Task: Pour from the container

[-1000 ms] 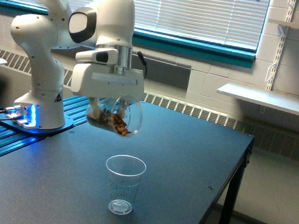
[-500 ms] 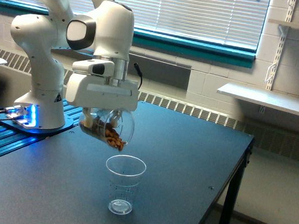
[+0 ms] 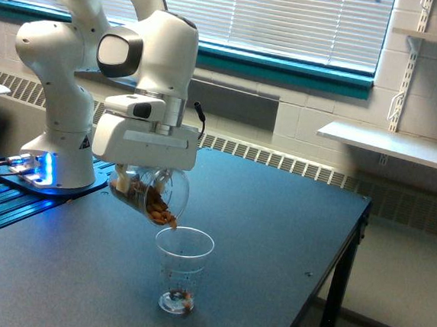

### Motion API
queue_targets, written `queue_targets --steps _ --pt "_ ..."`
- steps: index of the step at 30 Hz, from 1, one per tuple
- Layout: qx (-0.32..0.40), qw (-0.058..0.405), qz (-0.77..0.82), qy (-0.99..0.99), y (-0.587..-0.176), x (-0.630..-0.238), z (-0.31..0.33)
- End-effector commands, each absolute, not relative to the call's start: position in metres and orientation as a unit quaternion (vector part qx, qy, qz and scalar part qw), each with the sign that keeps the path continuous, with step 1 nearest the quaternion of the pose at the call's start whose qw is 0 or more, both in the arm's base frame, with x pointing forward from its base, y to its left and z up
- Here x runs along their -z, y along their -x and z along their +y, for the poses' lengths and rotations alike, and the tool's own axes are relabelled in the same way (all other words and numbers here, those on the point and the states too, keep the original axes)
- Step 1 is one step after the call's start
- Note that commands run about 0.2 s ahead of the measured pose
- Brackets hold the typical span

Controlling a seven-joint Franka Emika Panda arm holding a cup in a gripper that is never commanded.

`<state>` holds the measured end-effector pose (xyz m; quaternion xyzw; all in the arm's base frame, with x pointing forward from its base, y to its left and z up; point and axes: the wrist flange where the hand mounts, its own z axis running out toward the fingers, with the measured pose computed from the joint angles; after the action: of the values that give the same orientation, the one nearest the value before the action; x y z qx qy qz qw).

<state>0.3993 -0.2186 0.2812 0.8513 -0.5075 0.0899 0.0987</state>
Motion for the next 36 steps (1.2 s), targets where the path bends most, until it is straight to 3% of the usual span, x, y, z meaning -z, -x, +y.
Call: queue_targets --steps 1,36 --pt "-0.091 0.104 -0.514 -0.847 -0.405 -0.283 -0.220" --pt "-0.069 0.142 -0.478 -0.864 -0.423 -0.285 -0.207"
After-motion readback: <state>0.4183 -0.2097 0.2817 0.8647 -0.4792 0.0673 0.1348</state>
